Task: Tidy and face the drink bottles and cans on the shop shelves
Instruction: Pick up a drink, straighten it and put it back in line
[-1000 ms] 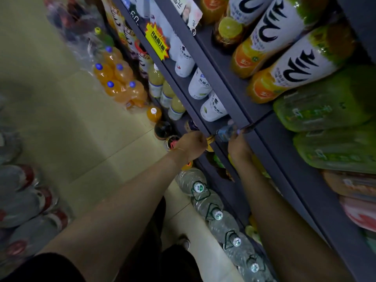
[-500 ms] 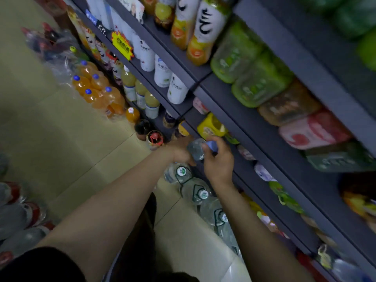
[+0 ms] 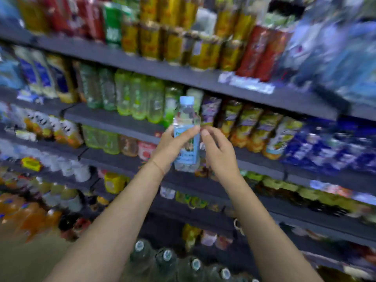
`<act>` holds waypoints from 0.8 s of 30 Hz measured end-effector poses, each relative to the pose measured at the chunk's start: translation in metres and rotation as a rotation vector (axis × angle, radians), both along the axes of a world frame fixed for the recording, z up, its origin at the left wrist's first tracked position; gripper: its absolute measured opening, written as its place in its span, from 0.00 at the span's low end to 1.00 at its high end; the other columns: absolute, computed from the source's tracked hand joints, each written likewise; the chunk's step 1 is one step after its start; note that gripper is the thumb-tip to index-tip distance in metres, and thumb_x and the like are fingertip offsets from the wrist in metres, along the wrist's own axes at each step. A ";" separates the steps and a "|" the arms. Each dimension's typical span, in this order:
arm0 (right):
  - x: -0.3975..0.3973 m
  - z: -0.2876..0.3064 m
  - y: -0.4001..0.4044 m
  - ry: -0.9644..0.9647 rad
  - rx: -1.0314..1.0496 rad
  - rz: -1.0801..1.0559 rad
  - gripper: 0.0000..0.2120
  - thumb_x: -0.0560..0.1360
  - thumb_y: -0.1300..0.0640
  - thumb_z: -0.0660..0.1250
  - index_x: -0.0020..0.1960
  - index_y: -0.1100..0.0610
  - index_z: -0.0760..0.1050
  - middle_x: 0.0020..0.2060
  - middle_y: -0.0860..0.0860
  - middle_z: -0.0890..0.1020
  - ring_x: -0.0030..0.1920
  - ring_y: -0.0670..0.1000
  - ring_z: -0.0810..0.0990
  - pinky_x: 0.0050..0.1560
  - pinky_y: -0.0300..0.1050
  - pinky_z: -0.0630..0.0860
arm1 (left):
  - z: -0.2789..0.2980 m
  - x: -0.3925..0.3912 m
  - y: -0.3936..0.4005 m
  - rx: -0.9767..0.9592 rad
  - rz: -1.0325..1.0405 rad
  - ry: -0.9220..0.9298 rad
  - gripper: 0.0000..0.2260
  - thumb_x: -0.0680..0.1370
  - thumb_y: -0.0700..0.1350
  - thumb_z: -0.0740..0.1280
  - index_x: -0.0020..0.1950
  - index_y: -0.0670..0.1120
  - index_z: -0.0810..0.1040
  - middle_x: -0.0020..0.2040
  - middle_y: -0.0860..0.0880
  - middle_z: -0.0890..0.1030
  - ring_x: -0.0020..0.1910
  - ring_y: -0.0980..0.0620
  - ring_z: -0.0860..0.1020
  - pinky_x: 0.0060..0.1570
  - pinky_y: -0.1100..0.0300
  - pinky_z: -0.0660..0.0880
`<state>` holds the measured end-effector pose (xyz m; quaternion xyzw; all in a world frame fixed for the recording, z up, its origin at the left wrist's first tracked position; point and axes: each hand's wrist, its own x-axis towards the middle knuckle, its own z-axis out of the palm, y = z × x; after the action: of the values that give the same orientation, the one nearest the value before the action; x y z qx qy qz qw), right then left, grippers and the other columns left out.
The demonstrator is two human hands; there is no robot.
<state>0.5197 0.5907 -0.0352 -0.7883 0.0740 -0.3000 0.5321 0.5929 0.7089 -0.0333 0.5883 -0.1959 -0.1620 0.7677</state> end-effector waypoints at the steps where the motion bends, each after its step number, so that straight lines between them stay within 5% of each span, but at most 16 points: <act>1: -0.017 0.020 -0.012 -0.015 -0.010 0.015 0.10 0.79 0.53 0.66 0.60 0.50 0.75 0.51 0.45 0.81 0.44 0.42 0.80 0.47 0.39 0.77 | 0.027 -0.011 -0.014 -0.057 -0.030 -0.045 0.25 0.62 0.57 0.77 0.55 0.47 0.81 0.49 0.46 0.85 0.47 0.48 0.83 0.52 0.49 0.79; 4: -0.056 0.067 -0.042 -0.038 -0.128 0.020 0.23 0.75 0.55 0.72 0.67 0.48 0.69 0.57 0.46 0.79 0.37 0.40 0.79 0.36 0.33 0.74 | 0.086 -0.040 -0.057 -0.122 -0.115 -0.175 0.24 0.64 0.50 0.78 0.58 0.48 0.79 0.51 0.48 0.85 0.51 0.48 0.83 0.55 0.50 0.79; 9: -0.086 0.117 -0.100 -0.176 -0.190 -0.197 0.24 0.68 0.55 0.74 0.59 0.39 0.71 0.51 0.40 0.81 0.52 0.40 0.81 0.51 0.44 0.80 | 0.137 -0.079 -0.140 -0.185 -0.262 -0.371 0.23 0.73 0.33 0.73 0.64 0.49 0.73 0.50 0.53 0.84 0.51 0.55 0.83 0.49 0.61 0.79; 12: -0.098 0.134 -0.146 -0.186 -0.201 -0.284 0.27 0.70 0.59 0.75 0.65 0.45 0.71 0.48 0.31 0.73 0.48 0.34 0.75 0.46 0.32 0.75 | 0.148 -0.089 -0.189 -0.191 -0.317 -0.430 0.24 0.70 0.40 0.76 0.62 0.54 0.73 0.53 0.55 0.84 0.54 0.57 0.82 0.51 0.62 0.78; 15: -0.106 0.139 -0.196 -0.221 -0.243 -0.342 0.27 0.70 0.53 0.76 0.66 0.52 0.70 0.46 0.34 0.77 0.44 0.35 0.77 0.43 0.34 0.74 | 0.155 -0.086 -0.233 -0.220 -0.353 -0.440 0.24 0.71 0.57 0.74 0.65 0.57 0.74 0.63 0.54 0.80 0.62 0.57 0.78 0.60 0.58 0.75; 17: -0.112 0.144 -0.229 -0.236 -0.207 -0.388 0.24 0.70 0.50 0.76 0.63 0.53 0.73 0.49 0.41 0.82 0.47 0.38 0.81 0.45 0.36 0.78 | 0.162 -0.084 -0.265 -0.268 -0.300 -0.460 0.15 0.77 0.62 0.64 0.62 0.61 0.77 0.65 0.56 0.78 0.66 0.59 0.74 0.66 0.56 0.70; 20: -0.129 0.154 -0.279 -0.280 -0.177 -0.496 0.27 0.69 0.44 0.75 0.63 0.53 0.73 0.53 0.45 0.82 0.52 0.43 0.81 0.49 0.41 0.80 | 0.169 -0.090 -0.318 -0.295 -0.136 -0.530 0.11 0.83 0.47 0.58 0.59 0.59 0.79 0.63 0.60 0.77 0.64 0.68 0.71 0.65 0.65 0.68; 24: -0.162 0.165 -0.343 -0.332 -0.146 -0.572 0.18 0.70 0.48 0.76 0.56 0.48 0.74 0.47 0.43 0.83 0.47 0.43 0.82 0.47 0.44 0.81 | 0.165 -0.117 -0.392 -0.056 0.105 -0.840 0.15 0.82 0.42 0.60 0.66 0.55 0.75 0.75 0.51 0.64 0.76 0.54 0.58 0.75 0.51 0.59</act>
<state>0.3576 0.2477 0.1299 -0.7121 0.1829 -0.5657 0.3734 0.4758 0.3169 0.1316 0.5913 -0.4659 0.1367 0.6438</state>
